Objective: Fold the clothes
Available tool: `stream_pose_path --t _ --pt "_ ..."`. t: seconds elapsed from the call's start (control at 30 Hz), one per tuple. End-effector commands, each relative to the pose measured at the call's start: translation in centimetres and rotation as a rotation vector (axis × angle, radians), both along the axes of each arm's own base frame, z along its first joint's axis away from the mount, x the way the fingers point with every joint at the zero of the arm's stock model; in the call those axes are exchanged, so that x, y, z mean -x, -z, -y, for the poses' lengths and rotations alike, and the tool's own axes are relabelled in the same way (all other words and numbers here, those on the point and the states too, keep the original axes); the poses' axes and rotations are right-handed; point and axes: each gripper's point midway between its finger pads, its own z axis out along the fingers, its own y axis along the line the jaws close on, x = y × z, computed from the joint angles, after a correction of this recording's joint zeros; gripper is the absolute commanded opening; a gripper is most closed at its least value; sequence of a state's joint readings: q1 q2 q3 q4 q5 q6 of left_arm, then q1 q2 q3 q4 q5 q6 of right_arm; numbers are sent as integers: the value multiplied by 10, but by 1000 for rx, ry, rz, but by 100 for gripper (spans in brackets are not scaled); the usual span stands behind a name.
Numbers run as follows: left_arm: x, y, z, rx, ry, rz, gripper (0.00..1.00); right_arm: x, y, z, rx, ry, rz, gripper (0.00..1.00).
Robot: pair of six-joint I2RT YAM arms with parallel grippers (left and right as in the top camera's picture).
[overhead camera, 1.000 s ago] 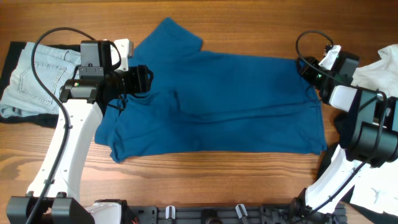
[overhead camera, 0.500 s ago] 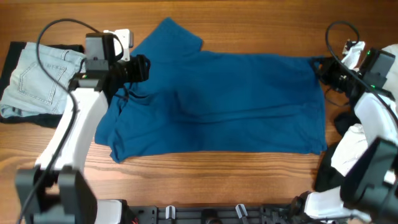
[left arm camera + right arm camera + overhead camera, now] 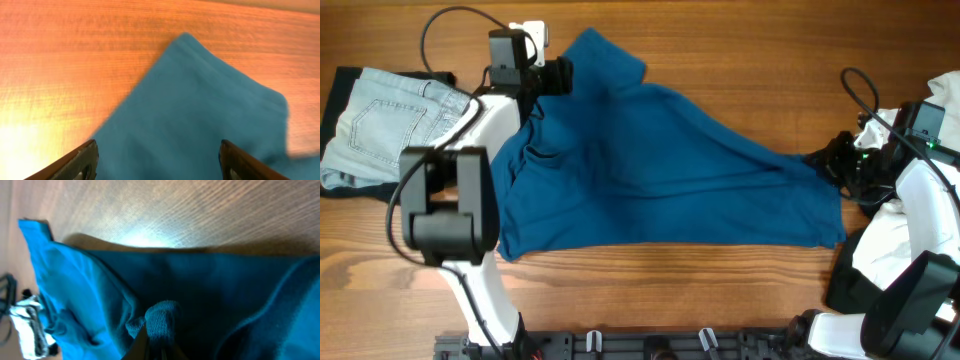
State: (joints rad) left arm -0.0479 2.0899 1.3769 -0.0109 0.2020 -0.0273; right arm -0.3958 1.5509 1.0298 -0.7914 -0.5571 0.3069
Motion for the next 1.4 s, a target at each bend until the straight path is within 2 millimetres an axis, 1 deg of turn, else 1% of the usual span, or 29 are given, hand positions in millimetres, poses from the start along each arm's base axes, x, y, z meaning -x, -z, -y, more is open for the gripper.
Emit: stream_pose_path --t 0.0,0.1,0.13,0.23,0.3,0.4,0.5,0.57,0.6,0.63,0.67,0.7,0.77,0.83,0.9,0.97,1.03,1.1,1.13,1.2,1.23,1.37 --pt "-25 16 -7 -75 -11 53 77 2 -1 -3 59 -58 17 4" --pt "-35 26 -8 -102 5 100 75 -1 -2 -11 61 -80 27 4" --pt "-38 30 -8 -106 9 112 70 -3 -3 -14 63 -88 33 4" --pt "-43 41 -7 -105 8 129 64 -7 -4 -23 70 -118 50 4" --pt "-42 49 -3 -97 21 119 63 -10 -4 -28 81 -137 62 4" --pt "-37 61 9 -75 60 94 62 -13 -2 -28 107 -114 49 4" --pt "-31 73 18 -76 78 59 58 -16 -3 -28 105 -101 55 4" --pt "-27 78 24 -82 96 39 49 -16 -3 -28 106 -102 56 4" --pt "-25 79 26 -82 100 33 41 -16 -3 -28 107 -105 57 4" --pt "-24 79 29 -81 105 29 31 -16 -3 -28 108 -105 57 4" --pt "-23 79 32 -82 109 24 13 -16 -3 -28 109 -106 58 4" --pt "-22 79 34 -82 113 20 4 -16 -3 -28 109 -106 58 4" --pt "-19 73 35 -82 115 12 4 -16 -1 -23 135 -95 48 4" --pt "-17 58 32 -86 107 5 4 -15 2 -15 181 -80 33 4" --pt "-15 43 21 -118 68 -1 4 -14 4 -12 201 -72 26 4" --pt "-14 22 6 -163 13 9 4 -15 2 -15 180 -79 36 4" --pt "-12 2 -6 -197 -32 19 4 -17 1 -15 181 -77 43 4" --pt "-7 -15 -16 -219 -61 17 4 -20 0 -10 190 -61 53 4" --pt "-3 -21 -20 -225 -71 10 4 -22 0 -5 196 -32 53 4" --pt "7 -29 -30 -242 -92 -22 4 -24 -1 6 197 15 56 4" --pt "17 -31 -38 -251 -106 -60 4 -29 -5 18 193 48 86 4" --pt "38 -22 -56 -237 -150 -165 4 -32 -14 35 153 49 161 4"
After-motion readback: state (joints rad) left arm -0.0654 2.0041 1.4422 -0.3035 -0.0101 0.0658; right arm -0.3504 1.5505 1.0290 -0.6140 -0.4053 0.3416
